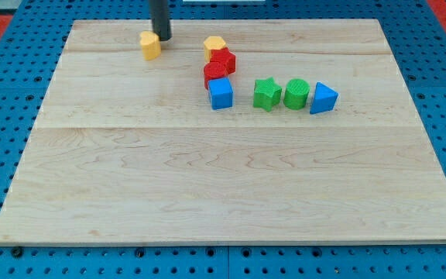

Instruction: Slide the yellow heart to the top left

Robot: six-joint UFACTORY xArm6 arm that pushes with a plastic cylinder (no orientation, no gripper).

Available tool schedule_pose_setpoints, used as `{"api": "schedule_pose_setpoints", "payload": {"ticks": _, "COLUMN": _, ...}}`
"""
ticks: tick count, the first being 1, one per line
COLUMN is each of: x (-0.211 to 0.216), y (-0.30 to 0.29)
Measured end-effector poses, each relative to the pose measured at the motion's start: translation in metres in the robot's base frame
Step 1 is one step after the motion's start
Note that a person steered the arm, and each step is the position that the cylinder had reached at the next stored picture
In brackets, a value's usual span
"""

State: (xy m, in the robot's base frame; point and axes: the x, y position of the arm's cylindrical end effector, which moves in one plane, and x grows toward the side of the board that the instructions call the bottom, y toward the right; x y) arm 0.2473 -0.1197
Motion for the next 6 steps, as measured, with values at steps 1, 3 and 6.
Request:
{"api": "schedule_pose_setpoints", "payload": {"ticks": 1, "x": 0.007, "y": 0.054}}
{"api": "schedule_pose_setpoints", "payload": {"ticks": 3, "x": 0.01, "y": -0.062}}
{"api": "schedule_pose_setpoints", "payload": {"ticks": 6, "x": 0.041, "y": -0.038}}
